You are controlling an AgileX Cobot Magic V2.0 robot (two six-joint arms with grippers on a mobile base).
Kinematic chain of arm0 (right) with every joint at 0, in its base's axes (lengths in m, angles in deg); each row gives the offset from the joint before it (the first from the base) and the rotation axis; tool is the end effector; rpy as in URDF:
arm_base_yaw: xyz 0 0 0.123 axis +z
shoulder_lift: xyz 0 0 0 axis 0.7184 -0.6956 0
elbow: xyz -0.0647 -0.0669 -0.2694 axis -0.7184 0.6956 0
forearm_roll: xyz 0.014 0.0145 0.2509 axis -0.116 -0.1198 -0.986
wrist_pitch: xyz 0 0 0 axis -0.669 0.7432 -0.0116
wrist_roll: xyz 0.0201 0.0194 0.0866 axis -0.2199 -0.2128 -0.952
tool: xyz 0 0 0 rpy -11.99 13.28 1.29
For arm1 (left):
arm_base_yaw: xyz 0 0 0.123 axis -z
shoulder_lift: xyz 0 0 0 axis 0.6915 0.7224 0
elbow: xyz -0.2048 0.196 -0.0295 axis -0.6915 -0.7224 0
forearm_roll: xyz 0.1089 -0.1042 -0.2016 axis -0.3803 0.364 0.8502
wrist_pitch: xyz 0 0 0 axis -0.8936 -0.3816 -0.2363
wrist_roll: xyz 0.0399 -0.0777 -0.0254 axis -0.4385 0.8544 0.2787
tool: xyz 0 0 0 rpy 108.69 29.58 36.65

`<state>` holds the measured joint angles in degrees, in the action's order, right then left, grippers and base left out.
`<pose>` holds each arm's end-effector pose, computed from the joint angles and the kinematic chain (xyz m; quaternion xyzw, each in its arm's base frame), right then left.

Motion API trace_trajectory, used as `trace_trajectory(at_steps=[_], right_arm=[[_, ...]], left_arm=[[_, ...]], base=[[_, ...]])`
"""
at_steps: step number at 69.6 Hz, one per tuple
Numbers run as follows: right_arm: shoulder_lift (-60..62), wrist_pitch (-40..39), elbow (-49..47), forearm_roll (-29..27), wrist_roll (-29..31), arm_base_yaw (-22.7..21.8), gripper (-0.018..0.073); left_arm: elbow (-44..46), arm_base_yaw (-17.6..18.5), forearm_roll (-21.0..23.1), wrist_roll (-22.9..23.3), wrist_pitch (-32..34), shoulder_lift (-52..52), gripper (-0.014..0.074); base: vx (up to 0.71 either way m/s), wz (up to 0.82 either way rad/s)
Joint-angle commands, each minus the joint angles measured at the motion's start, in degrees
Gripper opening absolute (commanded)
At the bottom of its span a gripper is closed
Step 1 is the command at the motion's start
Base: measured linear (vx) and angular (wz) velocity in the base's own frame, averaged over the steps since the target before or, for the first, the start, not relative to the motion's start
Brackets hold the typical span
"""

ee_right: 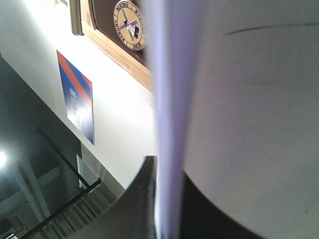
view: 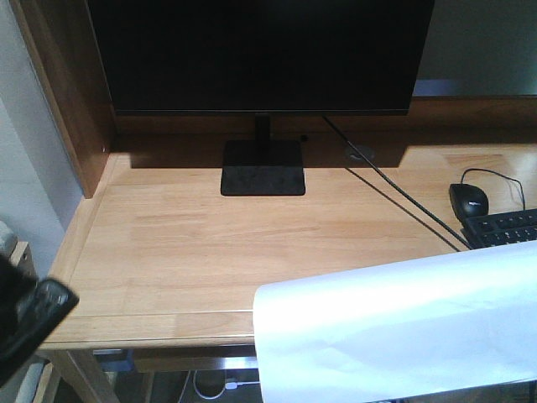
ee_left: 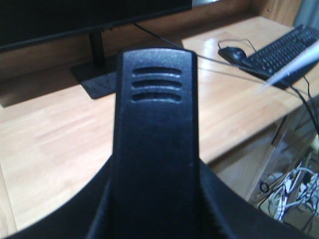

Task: Grab stapler and paper to desk for stapling
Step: 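Extend the left arm and lower the stapler onto the desk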

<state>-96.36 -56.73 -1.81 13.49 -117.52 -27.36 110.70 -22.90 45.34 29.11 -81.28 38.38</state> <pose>0.0556 0.0402 0.2536 0.1018 0.4736 0.6303 0.6067 0.0689 -0.0450 0.3257 0.2064 0.7975 -0.1772 0.5386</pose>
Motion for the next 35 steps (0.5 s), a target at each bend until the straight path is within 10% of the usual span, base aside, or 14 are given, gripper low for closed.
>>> trace_trajectory(at_steps=[1, 35], right_arm=[[-0.4, -3.4, 0.3, -0.2, 0.7, 0.0, -0.0006], [-0.4, -3.4, 0.3, -0.2, 0.7, 0.0, -0.0006]], left_arm=[[7.4, 0.2, 1.4, 0.7, 7.3, 7.3, -0.0006], [30.2, 0.2, 2.2, -22.0, 1.7, 46.3, -0.0006]], base=[[0.00, 0.00], [0.00, 0.00]])
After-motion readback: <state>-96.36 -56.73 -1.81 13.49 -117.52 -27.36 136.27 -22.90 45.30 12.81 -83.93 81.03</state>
